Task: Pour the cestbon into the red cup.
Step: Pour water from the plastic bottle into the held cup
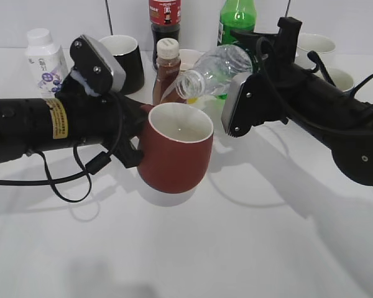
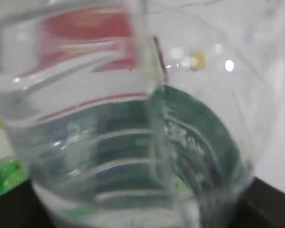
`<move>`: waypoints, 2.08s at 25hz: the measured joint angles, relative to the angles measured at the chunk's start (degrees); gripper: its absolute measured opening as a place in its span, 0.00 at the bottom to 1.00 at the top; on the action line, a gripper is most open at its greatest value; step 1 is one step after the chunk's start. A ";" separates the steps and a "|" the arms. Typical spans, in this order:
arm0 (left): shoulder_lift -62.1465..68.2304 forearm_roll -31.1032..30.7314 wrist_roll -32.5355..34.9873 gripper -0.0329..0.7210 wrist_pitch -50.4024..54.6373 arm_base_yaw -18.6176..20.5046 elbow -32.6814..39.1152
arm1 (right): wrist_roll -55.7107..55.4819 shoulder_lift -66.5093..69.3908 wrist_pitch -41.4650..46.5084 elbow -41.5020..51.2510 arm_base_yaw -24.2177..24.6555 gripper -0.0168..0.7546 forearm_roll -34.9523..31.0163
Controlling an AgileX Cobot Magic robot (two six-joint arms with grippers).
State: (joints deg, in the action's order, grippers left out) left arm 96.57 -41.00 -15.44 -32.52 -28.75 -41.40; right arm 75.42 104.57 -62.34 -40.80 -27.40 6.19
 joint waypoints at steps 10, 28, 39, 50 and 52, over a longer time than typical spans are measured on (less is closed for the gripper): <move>0.00 -0.19 0.00 0.10 0.02 0.00 0.00 | 4.08 0.00 -0.07 0.00 0.00 0.63 -0.91; 0.00 -0.93 0.00 0.10 0.02 0.00 0.00 | 11.01 0.00 -0.13 0.00 0.00 0.63 -2.56; 0.00 -1.06 0.06 0.10 0.02 0.00 0.00 | 13.93 0.00 -0.25 -0.04 0.00 0.63 -2.56; 0.00 -1.06 0.06 0.10 0.02 0.00 0.00 | 15.84 0.00 -0.81 -0.11 0.00 0.63 -2.56; 0.00 -1.06 0.06 0.10 0.02 0.00 0.00 | 15.88 0.00 -0.88 -0.11 0.00 0.63 -2.56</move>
State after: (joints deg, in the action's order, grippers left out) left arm 96.57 -42.07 -15.38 -32.50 -28.75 -41.40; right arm 91.30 104.57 -63.22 -40.92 -27.40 3.63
